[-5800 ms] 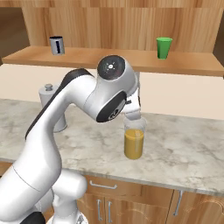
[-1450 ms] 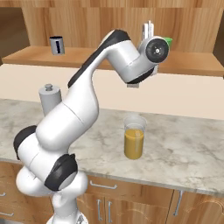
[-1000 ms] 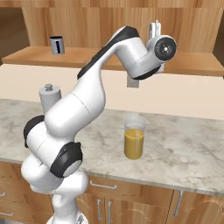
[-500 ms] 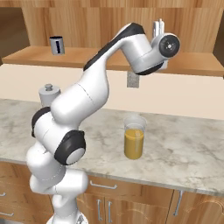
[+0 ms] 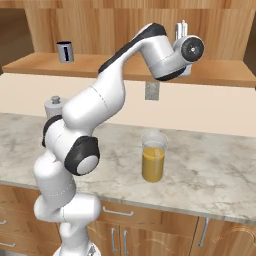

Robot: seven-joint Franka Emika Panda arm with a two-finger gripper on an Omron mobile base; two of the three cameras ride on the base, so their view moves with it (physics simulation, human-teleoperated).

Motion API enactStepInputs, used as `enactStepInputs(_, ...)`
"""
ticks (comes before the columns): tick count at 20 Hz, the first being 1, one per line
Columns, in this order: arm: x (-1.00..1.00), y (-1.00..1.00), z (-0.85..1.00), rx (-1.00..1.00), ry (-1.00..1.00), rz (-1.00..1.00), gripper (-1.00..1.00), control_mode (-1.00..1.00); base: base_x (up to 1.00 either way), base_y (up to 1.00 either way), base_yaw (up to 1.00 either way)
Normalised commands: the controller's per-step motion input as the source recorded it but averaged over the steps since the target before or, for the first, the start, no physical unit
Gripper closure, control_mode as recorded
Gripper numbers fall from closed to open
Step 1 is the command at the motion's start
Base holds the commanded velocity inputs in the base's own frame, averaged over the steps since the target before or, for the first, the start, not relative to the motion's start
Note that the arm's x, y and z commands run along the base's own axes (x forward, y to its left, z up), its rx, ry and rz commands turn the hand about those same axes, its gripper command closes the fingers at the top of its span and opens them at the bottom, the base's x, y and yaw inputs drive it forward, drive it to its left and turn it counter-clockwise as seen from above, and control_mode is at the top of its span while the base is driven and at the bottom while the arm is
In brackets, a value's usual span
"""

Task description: There is a tray on the dining counter. Grab the cup, mug, and pitcher and place them on the tray. The pitcher may be placed next to the tray if it cannot fit the tray.

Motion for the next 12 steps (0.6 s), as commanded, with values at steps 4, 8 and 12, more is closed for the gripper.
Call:
enactStepInputs(4,0.23,-0.07,0.0,0.0,0.0,-0.02,-1.0,-1.0,0.0,0.0,0.0)
enactStepInputs(8,0.19,-0.09,0.0,0.0,0.0,-0.03,-1.0,-1.0,0.0,0.0,0.0)
enactStepInputs(12,0.15,-0.04,0.0,0.0,0.0,0.0,-1.0,-1.0,0.0,0.0,0.0)
